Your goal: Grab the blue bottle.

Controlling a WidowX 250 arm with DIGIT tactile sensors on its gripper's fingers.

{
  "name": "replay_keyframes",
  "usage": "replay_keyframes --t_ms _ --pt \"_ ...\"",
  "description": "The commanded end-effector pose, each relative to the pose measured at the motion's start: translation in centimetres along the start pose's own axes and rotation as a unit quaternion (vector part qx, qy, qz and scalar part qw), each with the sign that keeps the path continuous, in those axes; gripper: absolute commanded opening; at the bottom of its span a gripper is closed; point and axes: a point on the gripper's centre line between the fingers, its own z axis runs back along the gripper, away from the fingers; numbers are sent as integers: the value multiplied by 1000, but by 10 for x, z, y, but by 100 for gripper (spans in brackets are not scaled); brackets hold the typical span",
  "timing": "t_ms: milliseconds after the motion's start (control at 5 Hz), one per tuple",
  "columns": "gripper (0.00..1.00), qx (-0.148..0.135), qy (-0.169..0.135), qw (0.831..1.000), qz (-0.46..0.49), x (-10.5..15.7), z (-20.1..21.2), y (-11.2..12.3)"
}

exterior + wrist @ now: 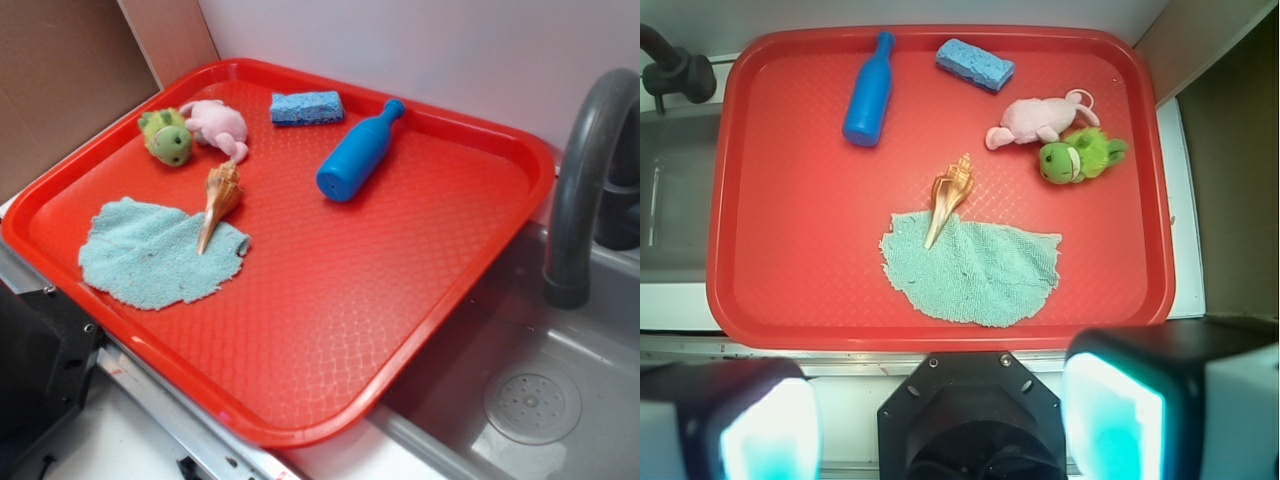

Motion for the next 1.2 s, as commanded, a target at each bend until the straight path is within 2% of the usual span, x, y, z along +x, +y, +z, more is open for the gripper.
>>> replay_keyframes --t_ms 0,400,600,800,1000 --pt "100 0 0 1000 0 0 0 0" --pt "100 -3 -83 990 111 35 -23 -13" --pt "100 -47 -89 985 144 66 -48 -18" --pt "100 -20 -97 982 160 102 -78 -28" --pt "100 -65 -75 985 139 130 -110 -41"
